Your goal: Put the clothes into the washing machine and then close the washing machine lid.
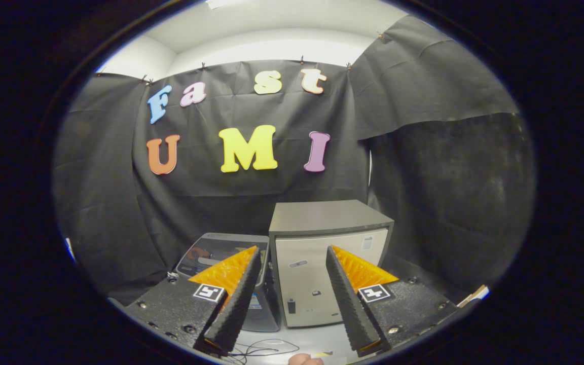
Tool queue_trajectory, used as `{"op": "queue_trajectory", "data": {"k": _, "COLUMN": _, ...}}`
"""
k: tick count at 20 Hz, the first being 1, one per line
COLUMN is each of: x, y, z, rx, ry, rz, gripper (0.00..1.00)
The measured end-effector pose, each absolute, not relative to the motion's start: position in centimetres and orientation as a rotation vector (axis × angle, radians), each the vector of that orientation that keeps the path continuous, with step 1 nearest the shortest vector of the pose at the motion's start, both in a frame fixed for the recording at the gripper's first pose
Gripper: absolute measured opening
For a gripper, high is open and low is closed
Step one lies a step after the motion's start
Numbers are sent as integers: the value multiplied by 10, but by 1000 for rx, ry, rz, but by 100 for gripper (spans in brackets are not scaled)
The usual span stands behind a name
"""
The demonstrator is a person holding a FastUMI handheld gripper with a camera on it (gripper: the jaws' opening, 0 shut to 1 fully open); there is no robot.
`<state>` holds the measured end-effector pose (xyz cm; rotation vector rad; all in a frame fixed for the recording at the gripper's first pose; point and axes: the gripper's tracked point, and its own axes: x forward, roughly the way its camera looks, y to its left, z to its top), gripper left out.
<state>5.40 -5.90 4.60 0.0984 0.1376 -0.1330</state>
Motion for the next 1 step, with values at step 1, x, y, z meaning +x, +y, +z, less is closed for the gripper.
{"op": "queue_trajectory", "data": {"k": 1, "x": 54, "y": -59, "z": 46, "rx": 97, "ry": 137, "rz": -135, "gripper": 82}}
